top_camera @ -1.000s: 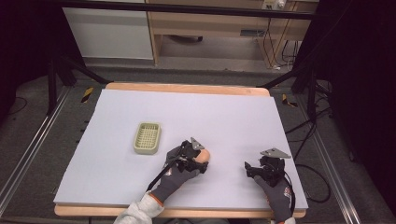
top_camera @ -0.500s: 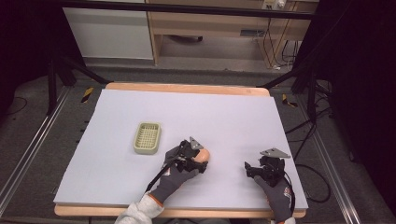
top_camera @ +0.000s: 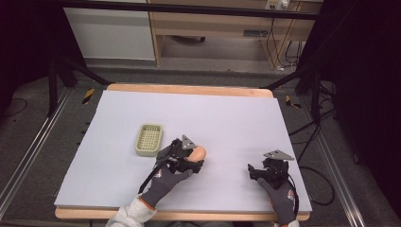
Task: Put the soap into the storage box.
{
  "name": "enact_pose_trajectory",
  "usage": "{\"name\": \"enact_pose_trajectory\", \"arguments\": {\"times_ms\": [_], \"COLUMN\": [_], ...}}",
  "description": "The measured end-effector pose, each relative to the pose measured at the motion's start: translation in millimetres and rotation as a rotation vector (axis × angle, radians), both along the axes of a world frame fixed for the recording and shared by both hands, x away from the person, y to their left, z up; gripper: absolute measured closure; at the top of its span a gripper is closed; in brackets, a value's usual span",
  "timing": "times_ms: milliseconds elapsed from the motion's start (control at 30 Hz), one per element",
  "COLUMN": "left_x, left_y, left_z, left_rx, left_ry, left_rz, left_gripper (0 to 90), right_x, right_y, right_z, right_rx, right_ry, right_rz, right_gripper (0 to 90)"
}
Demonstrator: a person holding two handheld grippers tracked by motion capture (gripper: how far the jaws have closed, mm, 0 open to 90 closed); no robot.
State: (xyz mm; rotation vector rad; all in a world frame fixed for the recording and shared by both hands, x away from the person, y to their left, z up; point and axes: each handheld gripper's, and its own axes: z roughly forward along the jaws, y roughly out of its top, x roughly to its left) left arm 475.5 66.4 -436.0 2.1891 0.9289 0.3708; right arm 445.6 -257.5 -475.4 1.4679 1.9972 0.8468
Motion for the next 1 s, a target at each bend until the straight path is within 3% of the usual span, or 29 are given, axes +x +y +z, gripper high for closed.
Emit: {"name": "enact_pose_trajectory", "arguments": {"times_ms": [567,1000], "left_x": [-6.3,2.7], "left_y": [43.0,66.4], "left_z": [7.1,17.0], "left_rx": [-0.046,-0.092], "left_ry": [-0.020,-0.032], "left_rz": [0.060,0.119], "left_gripper": [31.5,31.6], "right_x": [-0.4,-0.6], "right_y": [1.0,1.9], "right_z": [0.3,0.8], "right_rx": [-0.004,0.002], "right_ry": [-0.006,-0.006], "right_rz": [-0.003,0.000], "right_gripper": [10.5,10.3]}}
